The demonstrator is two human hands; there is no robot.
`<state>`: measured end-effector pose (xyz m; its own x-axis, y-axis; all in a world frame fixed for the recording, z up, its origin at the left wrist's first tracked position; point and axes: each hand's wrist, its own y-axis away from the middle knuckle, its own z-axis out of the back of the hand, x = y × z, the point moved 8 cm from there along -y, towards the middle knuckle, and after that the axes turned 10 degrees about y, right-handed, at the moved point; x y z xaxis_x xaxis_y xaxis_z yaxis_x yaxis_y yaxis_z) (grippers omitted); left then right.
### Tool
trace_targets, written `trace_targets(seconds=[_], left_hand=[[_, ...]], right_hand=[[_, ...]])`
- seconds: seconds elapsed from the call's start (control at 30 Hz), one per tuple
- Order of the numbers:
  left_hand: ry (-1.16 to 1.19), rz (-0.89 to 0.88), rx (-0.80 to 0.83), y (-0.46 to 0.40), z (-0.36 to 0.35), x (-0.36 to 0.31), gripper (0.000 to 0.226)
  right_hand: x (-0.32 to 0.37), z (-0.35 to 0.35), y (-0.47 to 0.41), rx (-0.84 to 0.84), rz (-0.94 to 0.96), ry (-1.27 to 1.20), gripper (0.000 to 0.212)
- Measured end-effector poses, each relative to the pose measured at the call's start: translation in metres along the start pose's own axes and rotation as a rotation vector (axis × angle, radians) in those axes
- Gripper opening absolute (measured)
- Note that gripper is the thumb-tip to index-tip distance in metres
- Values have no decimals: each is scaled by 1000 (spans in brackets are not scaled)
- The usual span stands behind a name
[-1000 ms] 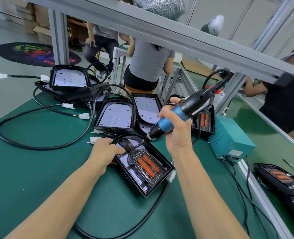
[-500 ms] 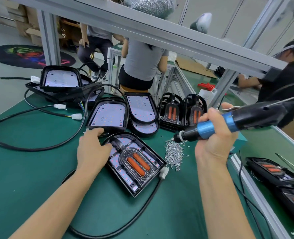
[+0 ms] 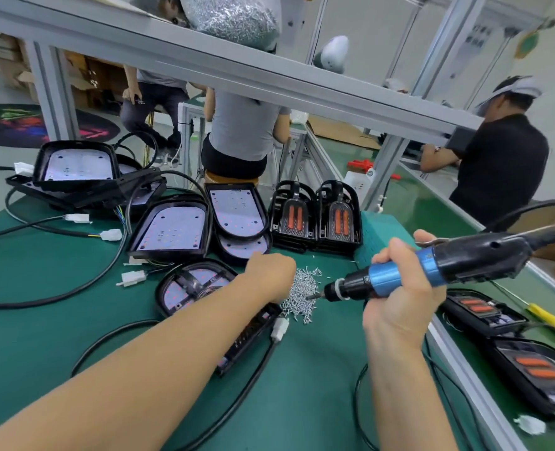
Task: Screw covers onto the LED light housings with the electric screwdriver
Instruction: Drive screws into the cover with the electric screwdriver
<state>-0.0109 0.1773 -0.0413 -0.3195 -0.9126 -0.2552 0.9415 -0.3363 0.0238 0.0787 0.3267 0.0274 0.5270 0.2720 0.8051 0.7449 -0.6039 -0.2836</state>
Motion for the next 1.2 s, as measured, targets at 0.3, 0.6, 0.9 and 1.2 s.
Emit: trace_targets(seconds=[0.3, 0.6, 0.9, 1.2], left_hand=[[-17, 2, 121, -7, -23, -6, 19], [-154, -23, 159, -9, -30, -12, 21], [-199, -56, 209, -6, -34, -26, 23], [-115, -4, 122, -2, -30, -20, 22]], right_hand=[[6, 11, -9, 23, 47, 72, 30], [5, 11, -8, 23, 38, 93, 30], [6, 10, -8, 48, 49, 59, 29], [10, 11, -8, 32, 72, 98, 28]])
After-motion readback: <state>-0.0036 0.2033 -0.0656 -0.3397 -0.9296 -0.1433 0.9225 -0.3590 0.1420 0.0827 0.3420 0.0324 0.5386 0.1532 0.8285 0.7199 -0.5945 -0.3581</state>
